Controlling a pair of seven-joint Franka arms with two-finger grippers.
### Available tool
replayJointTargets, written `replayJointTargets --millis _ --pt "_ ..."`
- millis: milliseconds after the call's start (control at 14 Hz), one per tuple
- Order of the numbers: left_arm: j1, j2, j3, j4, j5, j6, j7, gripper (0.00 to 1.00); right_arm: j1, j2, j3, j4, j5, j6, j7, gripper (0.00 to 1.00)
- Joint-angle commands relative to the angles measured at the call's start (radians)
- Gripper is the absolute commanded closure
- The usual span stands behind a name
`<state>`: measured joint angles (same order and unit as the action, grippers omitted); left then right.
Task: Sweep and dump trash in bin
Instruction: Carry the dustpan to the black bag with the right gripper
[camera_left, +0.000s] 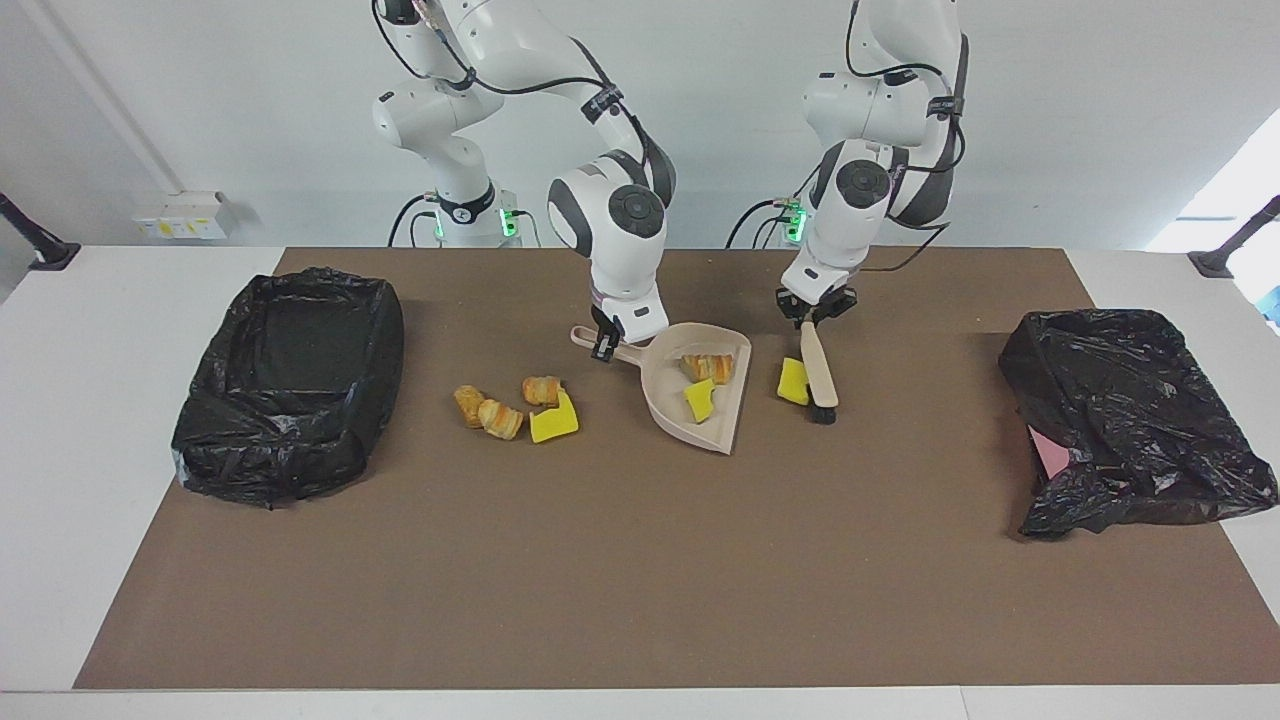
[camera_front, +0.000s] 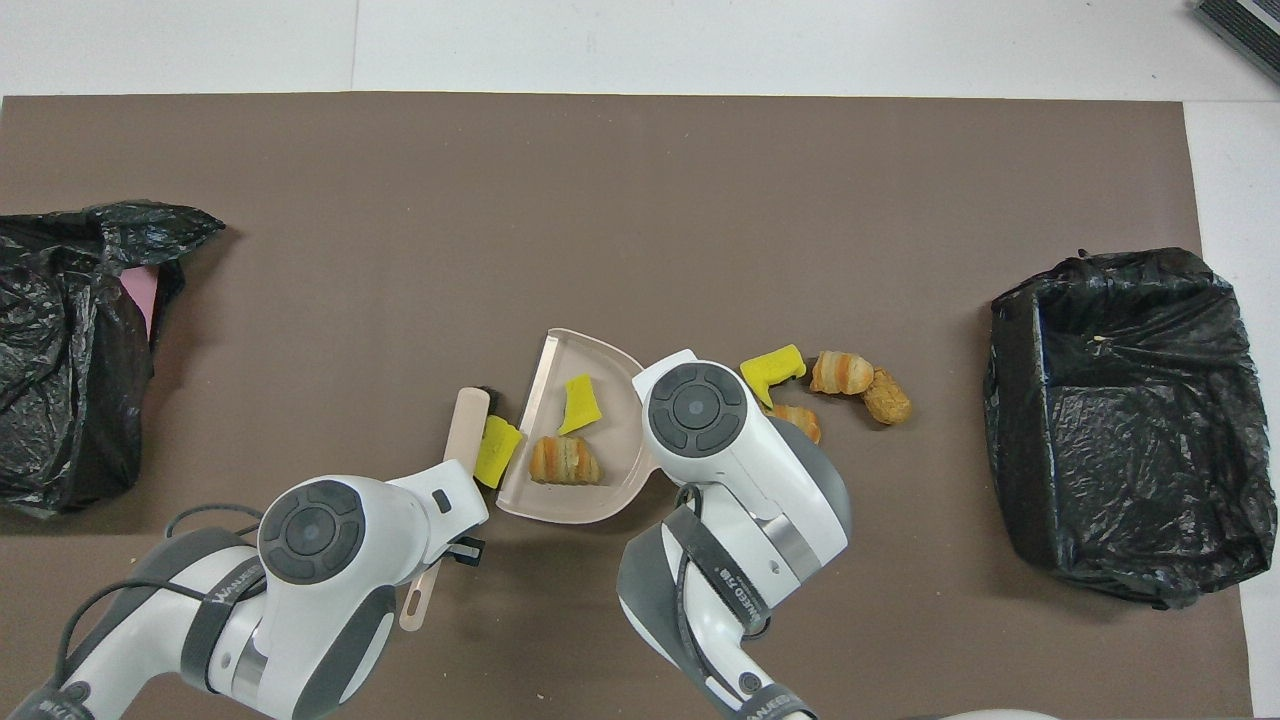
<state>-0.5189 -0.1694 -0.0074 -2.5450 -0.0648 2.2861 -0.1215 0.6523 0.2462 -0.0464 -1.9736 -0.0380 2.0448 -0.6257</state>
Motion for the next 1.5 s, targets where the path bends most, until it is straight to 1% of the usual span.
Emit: replayJointTargets --millis 0,143,286,358,501,644,787,1002,1145,1288,1431 --pt "-0.076 0.027 0.011 0.025 -0.041 0.013 0.095 1.0 -0.003 -0.001 0.005 -0.028 -0.016 0.026 -0.022 1.0" --pt "-0.084 0.037 0.011 0.051 -0.043 0.01 0.17 1.0 -0.003 -0.001 0.005 -0.028 -0.016 0.028 -0.02 1.0" --pt "-0.084 0.063 0.011 0.092 -0.047 -0.007 0.191 1.0 -0.005 -0.001 0.005 -0.028 -0.016 0.028 -0.02 1.0" --pt "-0.085 0.062 0.011 0.101 -0.079 -0.016 0.187 1.0 -0.005 -0.001 0.005 -0.028 -0.016 0.028 -0.02 1.0" --pt "-0.088 0.059 0.006 0.104 -0.186 -0.016 0.178 1.0 -0.005 -0.001 0.005 -0.028 -0.016 0.028 -0.02 1.0" --pt "-0.108 0.059 0.003 0.12 -0.226 -0.014 0.175 1.0 -0.005 -0.001 0.005 -0.028 -0.016 0.028 -0.02 1.0" --pt "-0.102 0.05 0.003 0.143 -0.236 -0.019 0.155 1.0 -0.005 -0.001 0.005 -0.028 -0.016 0.028 -0.019 1.0" --pt "-0.093 0.045 0.006 0.198 -0.248 -0.069 0.12 1.0 -0.005 -0.001 0.005 -0.03 -0.016 0.029 -0.019 1.0" --pt "-0.064 0.025 0.017 0.207 -0.248 -0.091 0.12 1.0 -0.006 -0.002 0.005 -0.033 -0.016 0.034 -0.019 1.0" --pt "-0.046 -0.008 0.02 0.212 -0.248 -0.114 0.054 1.0 -0.01 0.002 0.005 -0.019 -0.014 0.026 -0.019 1.0" --pt "-0.046 -0.016 0.03 0.218 -0.248 -0.117 -0.001 1.0 -0.014 0.001 0.005 -0.013 -0.014 0.018 -0.012 1.0"
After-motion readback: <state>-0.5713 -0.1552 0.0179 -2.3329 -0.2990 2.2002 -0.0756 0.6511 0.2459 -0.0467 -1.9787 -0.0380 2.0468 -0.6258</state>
